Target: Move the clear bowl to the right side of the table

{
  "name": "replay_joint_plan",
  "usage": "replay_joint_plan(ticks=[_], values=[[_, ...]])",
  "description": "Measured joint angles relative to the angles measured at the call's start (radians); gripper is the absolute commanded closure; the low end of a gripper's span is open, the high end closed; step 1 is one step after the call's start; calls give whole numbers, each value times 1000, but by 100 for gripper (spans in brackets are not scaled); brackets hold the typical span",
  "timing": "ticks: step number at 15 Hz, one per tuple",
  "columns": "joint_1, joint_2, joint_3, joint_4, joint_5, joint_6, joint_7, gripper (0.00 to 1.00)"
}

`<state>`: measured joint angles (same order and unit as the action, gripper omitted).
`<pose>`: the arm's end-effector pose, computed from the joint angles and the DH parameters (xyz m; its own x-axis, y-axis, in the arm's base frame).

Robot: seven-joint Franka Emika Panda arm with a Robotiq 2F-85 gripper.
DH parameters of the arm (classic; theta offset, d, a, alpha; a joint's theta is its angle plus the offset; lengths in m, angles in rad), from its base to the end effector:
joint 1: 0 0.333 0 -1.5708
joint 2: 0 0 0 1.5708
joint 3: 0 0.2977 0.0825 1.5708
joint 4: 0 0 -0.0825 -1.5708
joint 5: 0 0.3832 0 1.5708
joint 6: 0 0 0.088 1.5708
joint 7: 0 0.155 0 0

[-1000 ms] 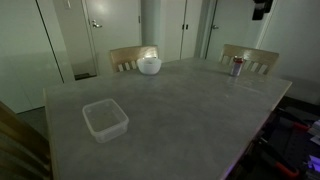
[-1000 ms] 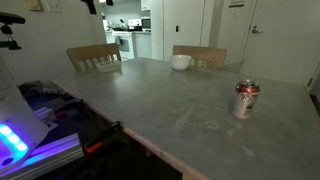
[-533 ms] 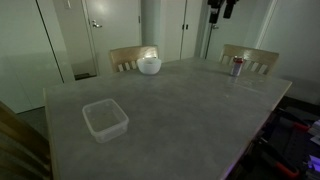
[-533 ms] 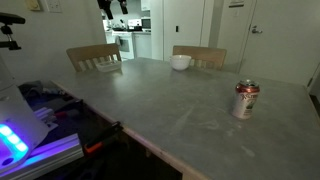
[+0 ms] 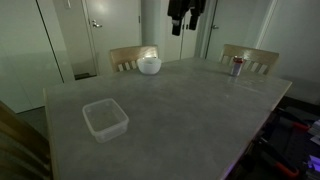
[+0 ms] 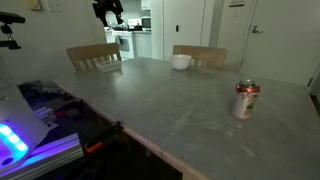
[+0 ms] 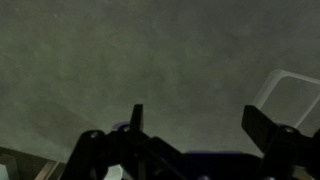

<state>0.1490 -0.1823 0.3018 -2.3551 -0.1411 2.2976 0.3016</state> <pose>0.4513 0.2077 0.3458 0.9589 0.2402 0.1511 0.2217 -0.9665 0.1294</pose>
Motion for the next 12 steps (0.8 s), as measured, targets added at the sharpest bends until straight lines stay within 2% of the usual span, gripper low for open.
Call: replay_joint_plan(ticks=[5, 9, 12], values=[[32, 190, 10, 144, -21, 10, 5, 0], [37, 197, 7, 151, -20, 6, -10, 0], [73, 187, 7, 121, 24, 5, -90, 0]])
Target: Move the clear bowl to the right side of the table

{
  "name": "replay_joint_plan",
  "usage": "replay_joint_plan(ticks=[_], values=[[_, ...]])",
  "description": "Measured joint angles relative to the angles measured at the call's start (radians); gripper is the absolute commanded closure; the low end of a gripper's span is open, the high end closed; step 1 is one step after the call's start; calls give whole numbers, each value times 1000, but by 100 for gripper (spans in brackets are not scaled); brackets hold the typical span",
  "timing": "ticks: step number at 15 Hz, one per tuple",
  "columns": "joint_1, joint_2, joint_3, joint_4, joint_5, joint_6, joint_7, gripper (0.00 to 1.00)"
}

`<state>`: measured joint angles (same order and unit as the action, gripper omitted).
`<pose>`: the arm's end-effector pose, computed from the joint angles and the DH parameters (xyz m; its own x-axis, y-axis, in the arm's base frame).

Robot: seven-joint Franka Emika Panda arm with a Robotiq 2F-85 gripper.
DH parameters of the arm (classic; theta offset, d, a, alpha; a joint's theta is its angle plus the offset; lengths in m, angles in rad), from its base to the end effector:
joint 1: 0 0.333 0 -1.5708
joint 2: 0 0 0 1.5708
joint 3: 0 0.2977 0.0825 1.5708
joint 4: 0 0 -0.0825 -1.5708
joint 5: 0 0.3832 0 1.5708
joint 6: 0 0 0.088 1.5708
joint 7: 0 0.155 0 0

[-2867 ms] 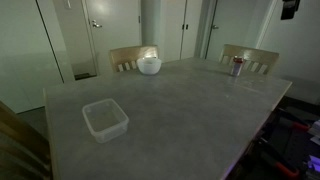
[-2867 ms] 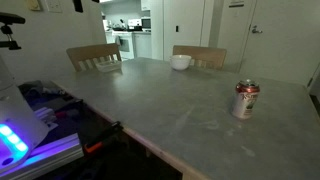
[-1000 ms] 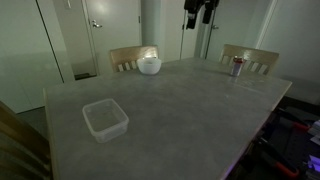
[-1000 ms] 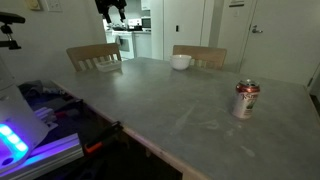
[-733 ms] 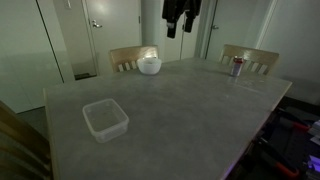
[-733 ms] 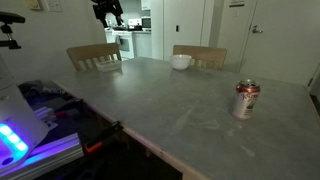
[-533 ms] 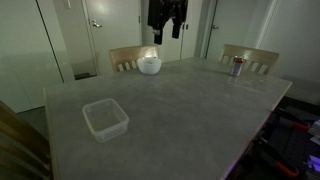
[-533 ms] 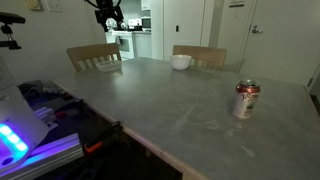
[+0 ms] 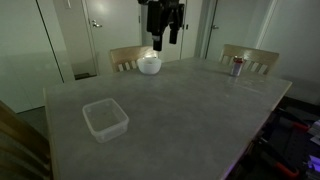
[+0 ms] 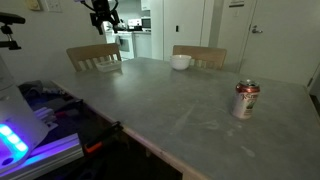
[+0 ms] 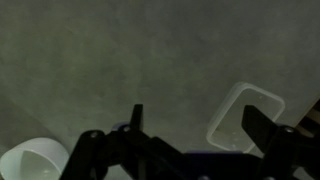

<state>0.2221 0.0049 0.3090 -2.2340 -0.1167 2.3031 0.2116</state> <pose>0.4637 0.2648 0.3090 0.9191 0.3861 0.0785 0.3807 -0.9216 0.0751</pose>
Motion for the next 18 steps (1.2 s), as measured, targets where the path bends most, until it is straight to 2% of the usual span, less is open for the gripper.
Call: replay_joint_plan(ticks=[4, 7, 12, 18], values=[[44, 25, 1, -2, 13, 2, 16, 0], [47, 98, -10, 38, -28, 23, 144, 0], [77, 299, -66, 170, -47, 135, 319, 0], [163, 523, -128, 373, -33, 156, 367, 0]])
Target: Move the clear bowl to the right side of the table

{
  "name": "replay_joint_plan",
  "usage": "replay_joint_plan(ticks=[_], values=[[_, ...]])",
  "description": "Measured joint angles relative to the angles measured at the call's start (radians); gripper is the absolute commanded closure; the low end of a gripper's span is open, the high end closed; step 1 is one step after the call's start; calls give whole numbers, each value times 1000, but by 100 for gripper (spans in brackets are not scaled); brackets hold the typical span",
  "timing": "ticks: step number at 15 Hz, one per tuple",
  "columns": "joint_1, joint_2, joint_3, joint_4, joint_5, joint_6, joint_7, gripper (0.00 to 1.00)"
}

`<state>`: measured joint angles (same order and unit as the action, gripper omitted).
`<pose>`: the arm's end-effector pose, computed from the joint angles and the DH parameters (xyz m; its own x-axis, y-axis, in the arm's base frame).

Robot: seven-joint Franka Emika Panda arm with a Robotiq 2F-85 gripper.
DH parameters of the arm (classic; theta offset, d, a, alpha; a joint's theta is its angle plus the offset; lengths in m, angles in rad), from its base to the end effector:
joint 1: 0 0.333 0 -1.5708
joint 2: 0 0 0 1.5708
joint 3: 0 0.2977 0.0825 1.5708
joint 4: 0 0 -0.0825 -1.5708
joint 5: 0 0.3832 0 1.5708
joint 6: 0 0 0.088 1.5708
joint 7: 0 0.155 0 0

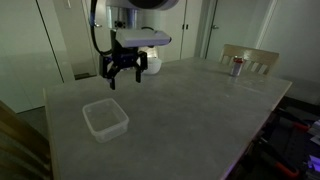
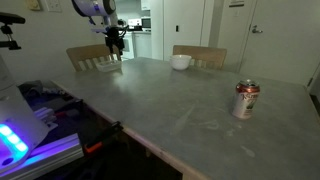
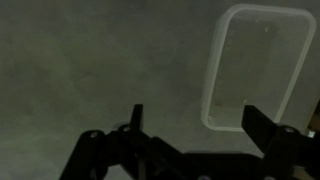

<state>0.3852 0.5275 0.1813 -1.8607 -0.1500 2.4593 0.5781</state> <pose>0.5464 0.3401 0.1823 0.9945 0.0716 0.0760 0.0744 -0.9966 -0.0343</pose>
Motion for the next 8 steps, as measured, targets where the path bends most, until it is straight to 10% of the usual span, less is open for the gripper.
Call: replay_joint_plan(ticks=[8], values=[[64, 119, -44, 90, 67, -2, 53, 6]])
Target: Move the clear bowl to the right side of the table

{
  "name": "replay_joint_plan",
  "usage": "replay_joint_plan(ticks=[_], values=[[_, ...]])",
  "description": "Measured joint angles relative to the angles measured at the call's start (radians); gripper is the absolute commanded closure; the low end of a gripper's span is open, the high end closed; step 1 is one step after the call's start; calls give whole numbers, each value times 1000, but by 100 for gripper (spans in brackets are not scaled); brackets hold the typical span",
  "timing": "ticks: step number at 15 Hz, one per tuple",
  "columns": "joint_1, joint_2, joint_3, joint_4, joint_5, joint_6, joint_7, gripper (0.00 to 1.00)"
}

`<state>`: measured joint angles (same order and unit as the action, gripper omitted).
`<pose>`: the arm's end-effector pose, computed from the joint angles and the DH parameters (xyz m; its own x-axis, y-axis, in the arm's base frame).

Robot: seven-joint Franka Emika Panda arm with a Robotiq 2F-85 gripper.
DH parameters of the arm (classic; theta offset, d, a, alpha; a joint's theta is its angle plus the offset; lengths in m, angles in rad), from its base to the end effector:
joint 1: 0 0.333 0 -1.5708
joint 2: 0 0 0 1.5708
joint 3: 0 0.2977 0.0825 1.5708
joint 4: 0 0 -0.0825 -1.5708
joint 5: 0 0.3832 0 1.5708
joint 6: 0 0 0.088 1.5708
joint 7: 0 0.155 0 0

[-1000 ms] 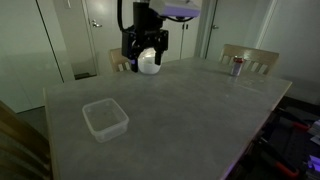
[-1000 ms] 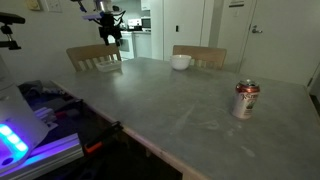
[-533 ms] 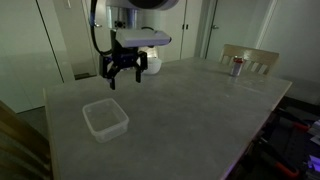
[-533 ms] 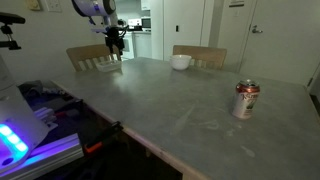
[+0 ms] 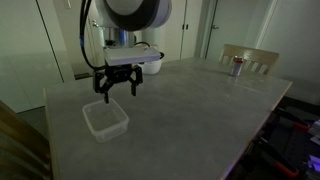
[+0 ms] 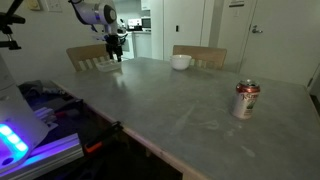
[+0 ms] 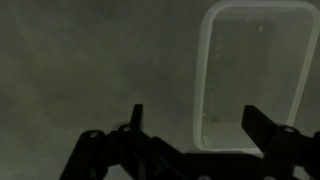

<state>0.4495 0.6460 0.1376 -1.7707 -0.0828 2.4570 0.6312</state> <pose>0.5489 0.3597 0.1411 0.9997 -0.0111 0.0228 -0.0099 -0.9987 -0.0505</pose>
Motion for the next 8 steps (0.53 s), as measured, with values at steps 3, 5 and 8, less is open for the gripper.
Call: replay_joint_plan(ticks=[3, 5, 8], values=[[2, 13, -3, 0, 26, 0, 16, 35], [2, 26, -3, -2, 43, 0, 23, 44], [2, 44, -3, -3, 71, 0, 24, 66]])
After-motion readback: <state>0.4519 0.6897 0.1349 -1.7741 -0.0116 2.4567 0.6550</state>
